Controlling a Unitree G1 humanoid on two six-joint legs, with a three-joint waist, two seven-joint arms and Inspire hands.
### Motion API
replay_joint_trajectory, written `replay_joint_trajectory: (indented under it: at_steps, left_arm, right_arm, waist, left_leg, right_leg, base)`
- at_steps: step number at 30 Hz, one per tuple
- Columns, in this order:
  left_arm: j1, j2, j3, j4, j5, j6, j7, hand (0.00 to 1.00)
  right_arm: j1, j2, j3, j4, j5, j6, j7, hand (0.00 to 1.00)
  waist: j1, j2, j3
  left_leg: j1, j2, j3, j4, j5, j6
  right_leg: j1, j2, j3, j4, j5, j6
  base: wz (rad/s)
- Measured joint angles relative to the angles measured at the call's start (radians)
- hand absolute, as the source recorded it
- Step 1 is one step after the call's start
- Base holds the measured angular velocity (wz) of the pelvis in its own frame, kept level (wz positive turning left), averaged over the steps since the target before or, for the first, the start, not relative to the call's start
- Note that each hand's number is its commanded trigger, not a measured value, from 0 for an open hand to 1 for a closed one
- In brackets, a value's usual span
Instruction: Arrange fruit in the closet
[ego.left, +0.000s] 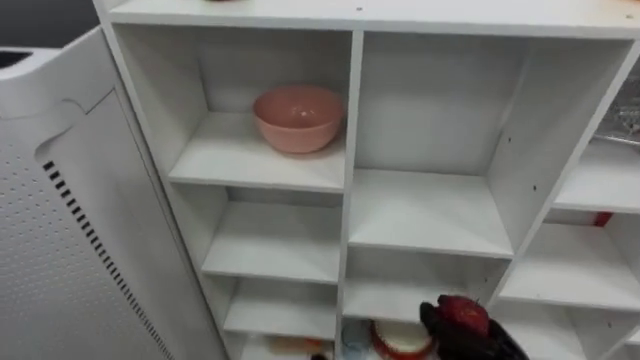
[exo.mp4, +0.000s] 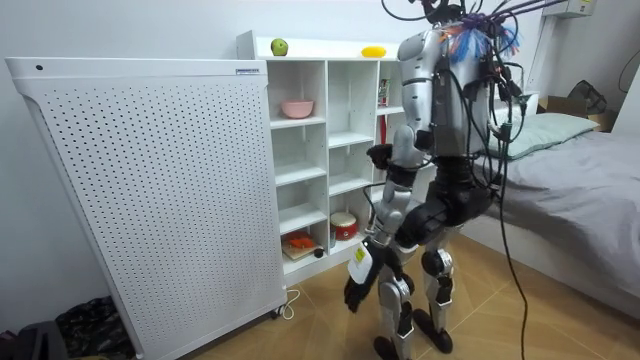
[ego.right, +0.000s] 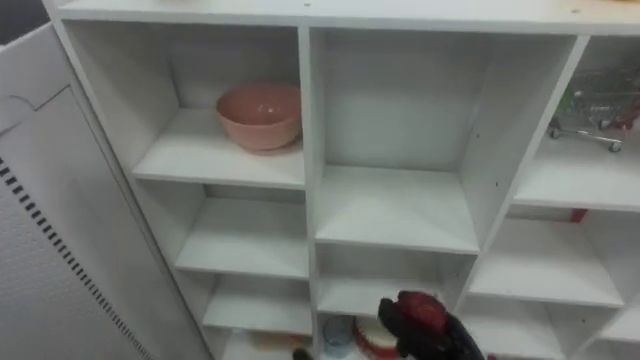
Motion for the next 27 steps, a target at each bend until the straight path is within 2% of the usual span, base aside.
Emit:
replay_joint_trajectory:
  at_steps: [4, 6, 9, 13, 15, 18, 23, 27]
  left_arm:
    - [0.001, 0.011, -0.002, -0.006, -0.026, 0.001, 0.0, 0.0]
    - [0.003, 0.011, -0.01, -0.018, -0.063, 0.005, 0.0, 0.0]
    - [0.001, 0.011, -0.032, -0.05, -0.106, 0.012, -0.001, 0.0]
    - [0.003, 0.016, -0.039, -0.072, -0.148, 0.011, 0.001, 0.0]
    - [0.004, 0.022, -0.046, -0.097, -0.157, 0.01, 0.013, 0.0]
    - [0.004, 0.035, -0.071, -0.124, -0.156, 0.011, 0.021, 0.0]
    - [0.02, 0.054, -0.073, -0.17, -0.156, 0.022, 0.021, 0.0]
    - [0.023, 0.056, -0.081, -0.216, -0.157, 0.026, 0.024, 0.0]
  right_arm:
    - [-0.028, 0.0, -0.024, 0.06, 0.208, 0.001, -0.004, 1.0]
    - [-0.072, -0.005, -0.04, 0.135, 0.346, 0.003, 0.004, 1.0]
    - [-0.1, -0.026, -0.066, 0.148, 0.436, 0.011, 0.015, 1.0]
    - [-0.155, -0.052, -0.066, 0.168, 0.492, 0.012, 0.017, 1.0]
    - [-0.198, -0.078, -0.067, 0.168, 0.512, 0.012, 0.016, 1.0]
    - [-0.26, -0.1, -0.076, 0.179, 0.513, 0.013, 0.014, 1.0]
    - [-0.303, -0.126, -0.088, 0.179, 0.524, 0.023, 0.001, 1.0]
    - [-0.333, -0.15, -0.108, 0.179, 0.527, 0.025, -0.012, 1.0]
  waist:
    - [0.009, -0.003, 0.0017]
    - [0.009, -0.002, 0.0027]
    - [0.03, 0.002, 0.0034]
    - [0.047, 0.006, 0.0051]
    - [0.066, 0.012, 0.0078]
    - [0.069, 0.019, 0.0114]
    - [0.071, 0.023, 0.0095]
    - [0.067, 0.024, 0.009]
  left_leg:
    - [-0.09, -0.005, -0.009, 0.055, 0.001, -0.003]
    - [-0.141, -0.011, -0.021, 0.083, 0.005, -0.006]
    - [-0.219, -0.01, -0.021, 0.121, 0.006, -0.006]
    - [-0.286, -0.014, -0.022, 0.145, 0.012, -0.004]
    - [-0.322, -0.014, -0.023, 0.167, 0.011, -0.004]
    - [-0.352, -0.024, -0.024, 0.17, 0.013, -0.001]
    - [-0.384, -0.036, -0.031, 0.167, 0.017, 0.001]
    - [-0.424, -0.035, -0.018, 0.183, 0.019, 0.005]
  right_leg:
    - [-0.088, -0.016, -0.007, 0.067, -0.014, -0.009]
    - [-0.136, -0.02, -0.007, 0.097, -0.017, -0.011]
    - [-0.213, -0.024, -0.007, 0.133, -0.018, -0.013]
    - [-0.279, -0.037, -0.018, 0.162, -0.014, -0.023]
    - [-0.312, -0.037, -0.017, 0.18, -0.016, -0.025]
    - [-0.344, -0.052, -0.023, 0.198, -0.02, -0.026]
    - [-0.374, -0.066, -0.034, 0.207, -0.028, -0.025]
    - [-0.414, -0.076, -0.035, 0.233, -0.035, -0.023]
  base:
    - [0.14]
    - [0.16]
    - [0.04]
    - [0.04]
    - [0.06]
    - [0.1]
    - [0.11]
    - [0.11]
